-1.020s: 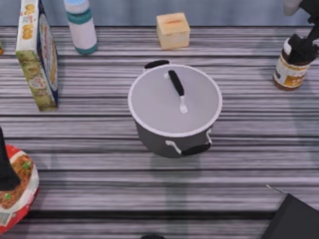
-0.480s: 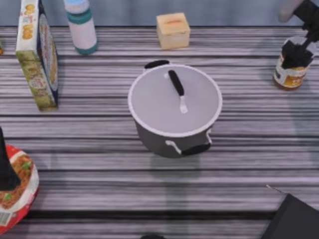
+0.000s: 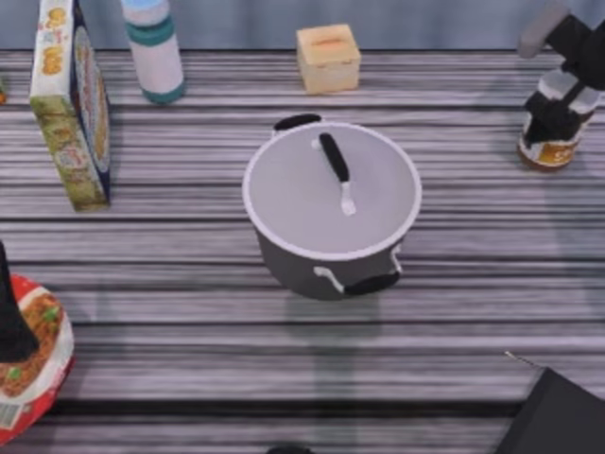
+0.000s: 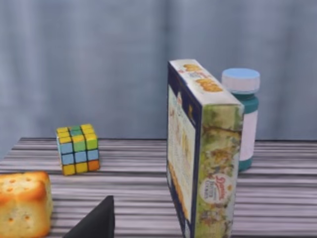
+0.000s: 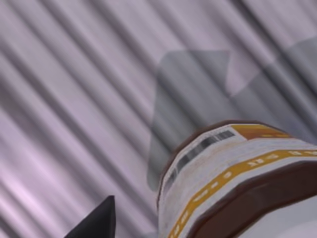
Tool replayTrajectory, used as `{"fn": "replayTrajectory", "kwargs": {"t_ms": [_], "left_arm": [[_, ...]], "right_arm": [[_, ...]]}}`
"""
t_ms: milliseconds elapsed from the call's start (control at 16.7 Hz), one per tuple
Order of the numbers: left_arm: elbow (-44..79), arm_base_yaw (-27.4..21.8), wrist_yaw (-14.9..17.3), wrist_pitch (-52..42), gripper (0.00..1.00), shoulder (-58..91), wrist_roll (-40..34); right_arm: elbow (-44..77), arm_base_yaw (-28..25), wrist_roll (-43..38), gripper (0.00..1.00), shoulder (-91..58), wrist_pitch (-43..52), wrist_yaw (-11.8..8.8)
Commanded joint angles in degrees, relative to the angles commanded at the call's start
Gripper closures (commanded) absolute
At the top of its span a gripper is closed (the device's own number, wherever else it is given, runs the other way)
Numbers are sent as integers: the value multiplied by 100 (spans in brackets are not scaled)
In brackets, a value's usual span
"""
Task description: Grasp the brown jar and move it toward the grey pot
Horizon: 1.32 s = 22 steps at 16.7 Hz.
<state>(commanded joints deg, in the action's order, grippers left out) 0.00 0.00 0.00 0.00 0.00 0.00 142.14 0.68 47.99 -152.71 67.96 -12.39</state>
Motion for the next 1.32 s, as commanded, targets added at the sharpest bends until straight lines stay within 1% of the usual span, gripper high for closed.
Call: {"fn": "replayTrajectory", "kwargs": {"t_ms": [720, 780, 1320], "left_arm": [[0, 0, 0, 0, 0, 0, 0], [0, 0, 0, 0, 0, 0, 0], [0, 0, 0, 0, 0, 0, 0]], "right_arm": [[0, 0, 0, 98, 0, 0, 0], [0, 0, 0, 100, 0, 0, 0], [-10, 22, -9, 100, 21, 1, -1]]}}
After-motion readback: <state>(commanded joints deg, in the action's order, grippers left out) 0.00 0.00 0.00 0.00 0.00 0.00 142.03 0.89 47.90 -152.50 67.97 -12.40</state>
